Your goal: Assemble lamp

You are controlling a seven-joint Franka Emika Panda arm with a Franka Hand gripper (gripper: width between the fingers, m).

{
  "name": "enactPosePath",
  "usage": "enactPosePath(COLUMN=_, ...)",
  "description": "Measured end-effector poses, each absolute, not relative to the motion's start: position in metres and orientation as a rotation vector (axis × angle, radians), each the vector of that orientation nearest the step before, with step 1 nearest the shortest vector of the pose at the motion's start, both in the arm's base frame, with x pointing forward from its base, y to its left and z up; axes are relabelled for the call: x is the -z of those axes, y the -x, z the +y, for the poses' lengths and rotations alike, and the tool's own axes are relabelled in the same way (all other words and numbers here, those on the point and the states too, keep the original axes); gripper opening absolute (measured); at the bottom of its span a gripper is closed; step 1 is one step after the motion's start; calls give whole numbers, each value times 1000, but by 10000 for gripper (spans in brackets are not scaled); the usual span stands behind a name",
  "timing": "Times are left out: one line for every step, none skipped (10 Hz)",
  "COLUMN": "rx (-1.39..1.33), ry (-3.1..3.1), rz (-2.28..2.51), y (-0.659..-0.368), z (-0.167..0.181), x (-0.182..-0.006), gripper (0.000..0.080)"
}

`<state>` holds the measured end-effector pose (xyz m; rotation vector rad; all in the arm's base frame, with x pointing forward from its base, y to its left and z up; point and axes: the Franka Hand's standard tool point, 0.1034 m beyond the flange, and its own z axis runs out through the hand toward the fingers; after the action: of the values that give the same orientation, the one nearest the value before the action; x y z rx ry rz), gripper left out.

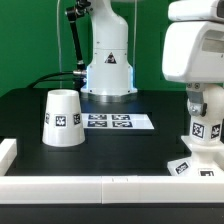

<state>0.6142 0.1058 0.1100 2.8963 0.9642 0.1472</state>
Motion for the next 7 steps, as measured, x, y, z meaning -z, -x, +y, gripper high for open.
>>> enactPosePath(rx=-150, ry=-2919, rz=899, y=-614, z=105, x=-110, gripper=580)
enactPosePath(rx=-155, ry=-2958, rz=771, y=-614, z=104, x=-110, gripper=580)
enactPosePath(rx=-160, ry=-2986, rz=665, y=-615, z=103, x=-110, gripper=580)
enactPosePath(rx=-164, ry=-3007, rz=574, y=-615, z=102, x=-110, gripper=580)
enactPosePath(rx=-174, ry=-3051, rz=376, y=-614, z=99, x=-110, gripper=580)
enactPosePath(rx=-191, ry=-3076, rz=158, y=-615, z=97, x=-111, gripper=580)
enactPosePath(rx=-200, ry=-3083, rz=24, y=-615, z=96, x=-111, gripper=580)
